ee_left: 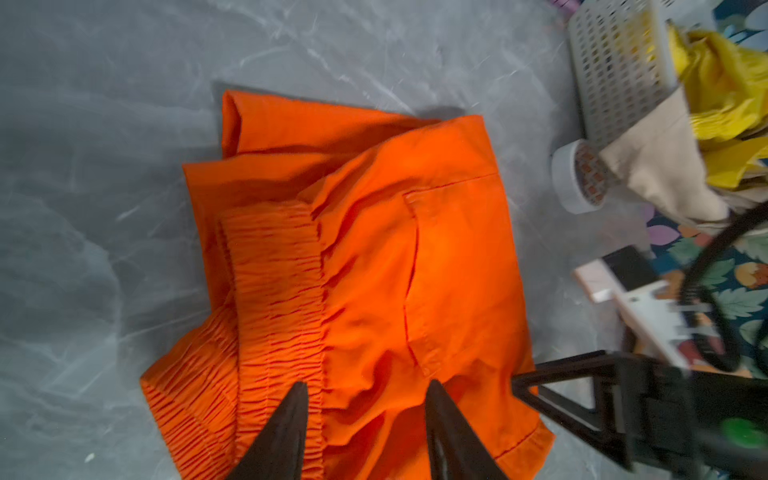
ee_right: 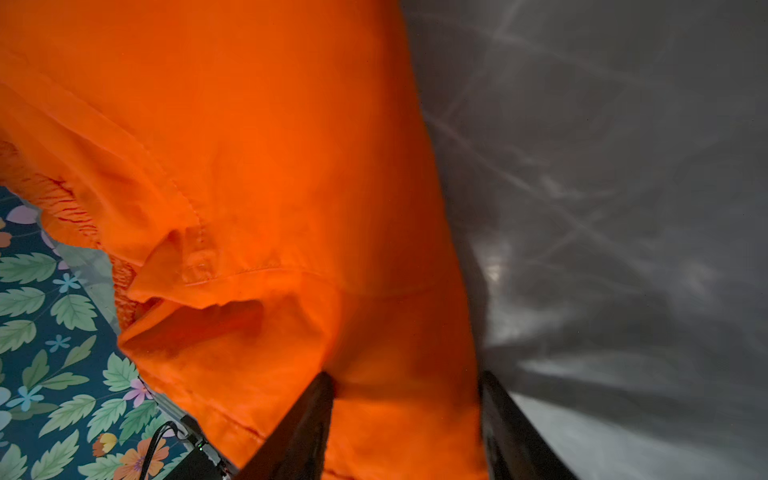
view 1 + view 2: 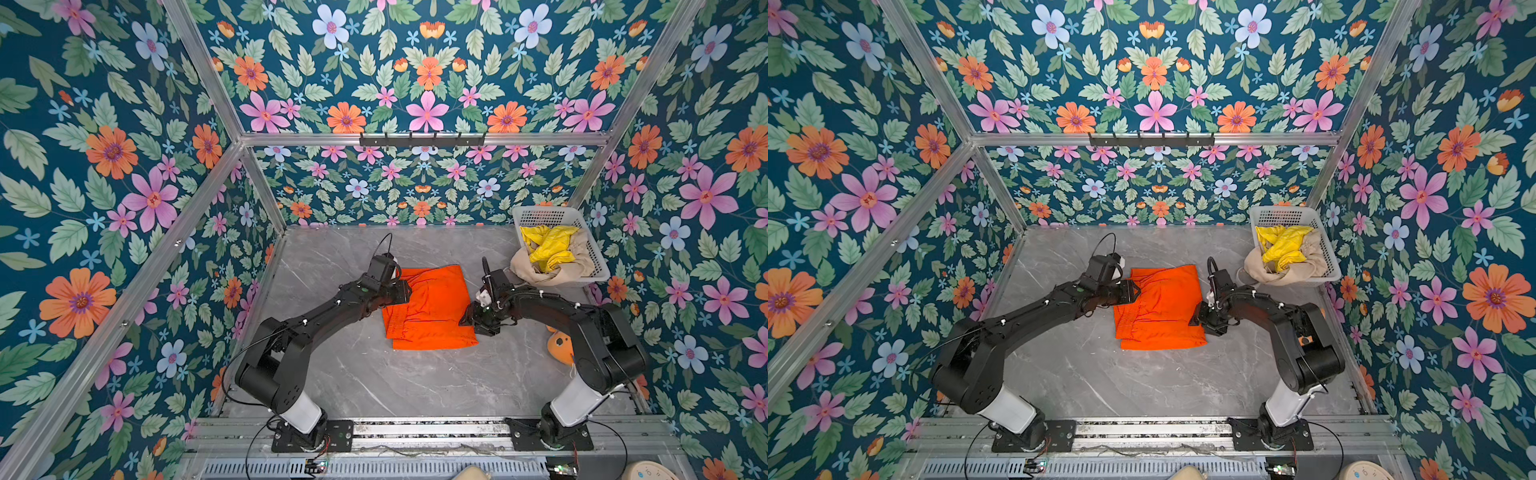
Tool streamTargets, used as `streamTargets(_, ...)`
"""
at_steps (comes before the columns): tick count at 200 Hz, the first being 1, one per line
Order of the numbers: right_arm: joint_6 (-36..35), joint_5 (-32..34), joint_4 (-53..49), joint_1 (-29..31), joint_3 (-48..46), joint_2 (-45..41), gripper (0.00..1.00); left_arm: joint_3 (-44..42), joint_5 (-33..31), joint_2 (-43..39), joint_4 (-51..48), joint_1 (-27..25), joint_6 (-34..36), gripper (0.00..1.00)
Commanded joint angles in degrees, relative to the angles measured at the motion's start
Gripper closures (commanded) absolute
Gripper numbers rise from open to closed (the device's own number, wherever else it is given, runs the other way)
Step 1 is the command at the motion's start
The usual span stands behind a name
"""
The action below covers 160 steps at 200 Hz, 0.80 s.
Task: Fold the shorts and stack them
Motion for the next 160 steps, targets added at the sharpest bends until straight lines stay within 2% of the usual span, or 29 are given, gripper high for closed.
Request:
streamTargets(1,3.2,2.0,2.7,3.0,1.7,1.9,0.43,2.1,-0.9,0.9,-5.2,-1.2,1.9,0.5)
streamTargets(51,6.5,3.5,6.3,8.6,6.3,6.3,0.44,1.7,-2.1,7.7,-4.8,-4.3,1.2,0.46)
streamTargets(80,6.2,6.6,4.8,8.6,7.0,3.7,0.41,1.2,-5.0,12.0,-4.3,-3.8,1.9,0.45)
streamTargets(109,3.9,10.8,0.7,8.0,5.4,-2.0,0.4,0.1,-5.8,13.8,-5.0,-0.1,3.7,0.46)
streamTargets(160,3.2,12.6,-1.2,3.5,-2.6,-15.9,0.4,0.8,-8.8,13.6,-11.3,9.4,13.0,0.47)
